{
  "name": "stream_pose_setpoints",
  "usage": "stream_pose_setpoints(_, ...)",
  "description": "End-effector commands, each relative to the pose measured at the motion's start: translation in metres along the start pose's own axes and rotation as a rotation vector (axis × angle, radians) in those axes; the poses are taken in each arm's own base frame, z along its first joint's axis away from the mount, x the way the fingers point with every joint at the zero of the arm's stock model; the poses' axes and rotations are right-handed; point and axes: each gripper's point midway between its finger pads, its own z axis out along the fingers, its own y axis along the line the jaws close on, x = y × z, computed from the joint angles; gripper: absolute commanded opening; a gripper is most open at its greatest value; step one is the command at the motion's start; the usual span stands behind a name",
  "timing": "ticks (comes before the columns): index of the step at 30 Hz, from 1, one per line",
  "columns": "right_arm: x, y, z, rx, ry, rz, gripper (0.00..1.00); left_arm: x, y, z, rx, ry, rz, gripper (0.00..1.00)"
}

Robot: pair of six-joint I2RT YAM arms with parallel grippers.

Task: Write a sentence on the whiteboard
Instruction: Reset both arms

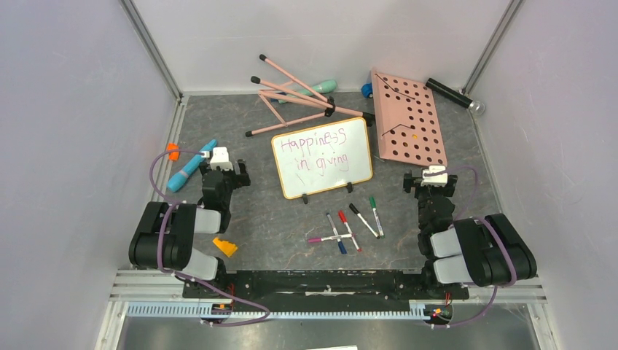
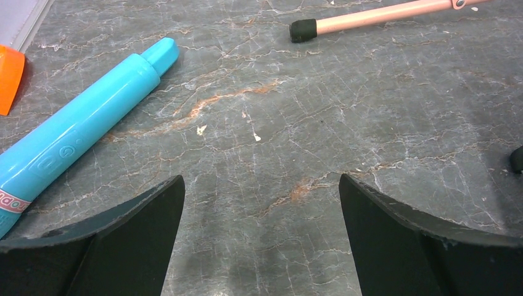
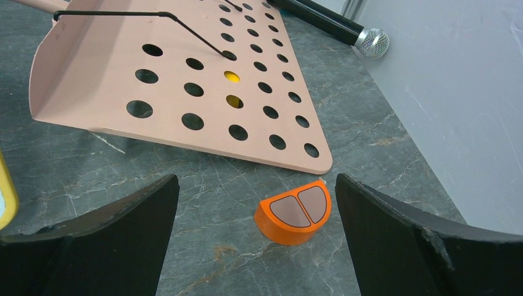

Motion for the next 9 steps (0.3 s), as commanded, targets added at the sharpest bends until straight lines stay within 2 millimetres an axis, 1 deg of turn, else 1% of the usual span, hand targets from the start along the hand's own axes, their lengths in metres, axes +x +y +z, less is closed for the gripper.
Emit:
stream_pose_setpoints(1, 0.0241, -0.0033, -0.0251, -0.010, 0.055, -0.009, 0.98, -0.0208, 0.0014, 0.0050, -0.002, -0.068, 0.014, 1.00)
stream_pose_setpoints(9, 0.0240, -0.0034, -0.0251, -0.010, 0.054, -0.009, 0.98, -0.0200, 0.0014, 0.0054, -0.002, -0.065, 0.015, 1.00)
